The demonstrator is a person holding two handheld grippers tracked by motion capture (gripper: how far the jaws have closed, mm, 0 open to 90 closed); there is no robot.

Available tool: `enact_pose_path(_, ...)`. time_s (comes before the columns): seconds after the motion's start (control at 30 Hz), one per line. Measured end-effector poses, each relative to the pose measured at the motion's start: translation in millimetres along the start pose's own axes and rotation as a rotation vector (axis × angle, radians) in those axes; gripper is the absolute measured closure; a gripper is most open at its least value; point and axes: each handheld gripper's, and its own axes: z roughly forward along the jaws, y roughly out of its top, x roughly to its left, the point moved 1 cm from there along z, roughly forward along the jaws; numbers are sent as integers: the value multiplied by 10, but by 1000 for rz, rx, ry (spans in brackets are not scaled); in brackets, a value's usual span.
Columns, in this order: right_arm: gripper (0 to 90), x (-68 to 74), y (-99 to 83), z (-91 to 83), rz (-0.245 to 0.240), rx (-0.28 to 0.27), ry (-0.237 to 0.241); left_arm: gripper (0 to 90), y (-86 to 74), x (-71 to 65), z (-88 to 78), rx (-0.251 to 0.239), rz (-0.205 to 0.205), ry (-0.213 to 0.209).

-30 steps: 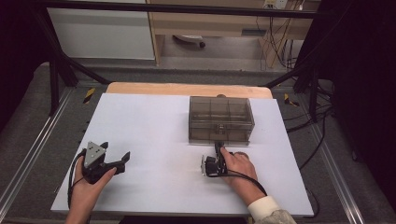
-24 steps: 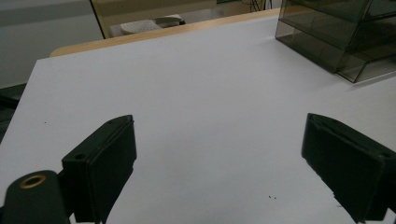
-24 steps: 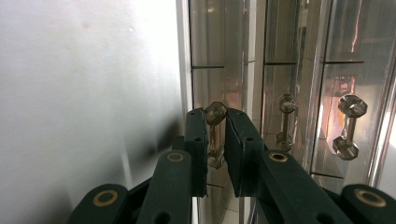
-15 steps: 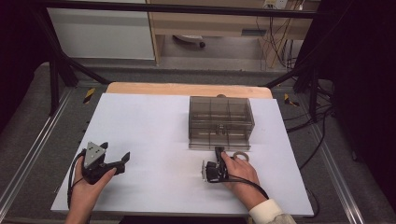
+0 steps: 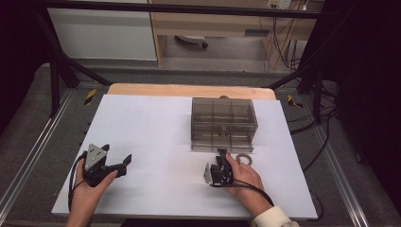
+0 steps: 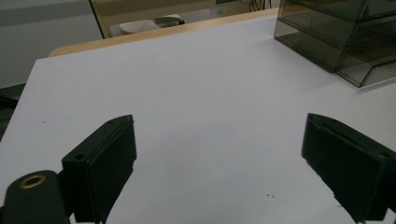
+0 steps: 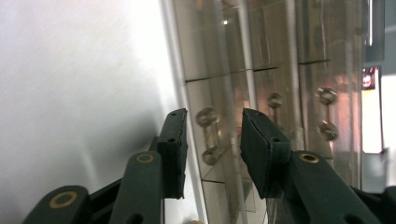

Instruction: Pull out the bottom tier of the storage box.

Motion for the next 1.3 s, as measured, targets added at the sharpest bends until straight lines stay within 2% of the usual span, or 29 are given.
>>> enact_pose_path(0.13, 597, -138, 9, -35, 149, -14, 23, 96, -2, 3, 6, 0, -3, -1)
enact_pose_path(0.17, 597, -222, 5, -46, 239, -30, 40, 96, -2, 4, 7, 1, -4, 0)
enact_pose_path(0.2, 597, -222, 5, -46, 239, -30, 40, 96, -2, 5, 6, 0, -5, 0)
enact_pose_path(0.23, 607, -265, -3, -49, 286, -39, 52, 96, -2, 6, 5, 0, -6, 1)
enact_pose_path(0.3, 652, -353, -30, -63, 384, -47, 85, 96, -4, 9, 3, 0, -6, 3)
enact_pose_path(0.43, 793, -509, -118, -86, 530, -75, 139, 96, -3, 9, 4, 0, -6, 5)
enact_pose_path(0.5, 844, -557, -160, -78, 583, -86, 157, 96, -5, 8, 9, 5, -5, 6)
enact_pose_path(0.53, 892, -589, -195, -54, 625, -90, 181, 97, -7, 7, 12, 6, -5, 6)
enact_pose_path(0.77, 900, -626, -241, 48, 686, -80, 222, 97, -12, 7, 14, 11, -5, 8)
enact_pose_path(0.93, 900, -662, -216, 113, 683, -88, 241, 97, -17, 2, 18, 15, -3, 7)
enact_pose_path(1.03, 900, -670, -185, 137, 636, -96, 251, 97, -20, 8, 10, 15, -4, 10)
enact_pose_path(1.1, 900, -669, -169, 169, 616, -92, 277, 98, -19, 10, 11, 16, -6, 15)
enact_pose_path(1.23, 900, -682, -127, 221, 558, -78, 290, 98, -14, -4, 30, 17, -6, 14)
enact_pose_path(1.3, 900, -694, -123, 226, 580, -87, 297, 98, -21, -6, 26, 19, -3, 16)
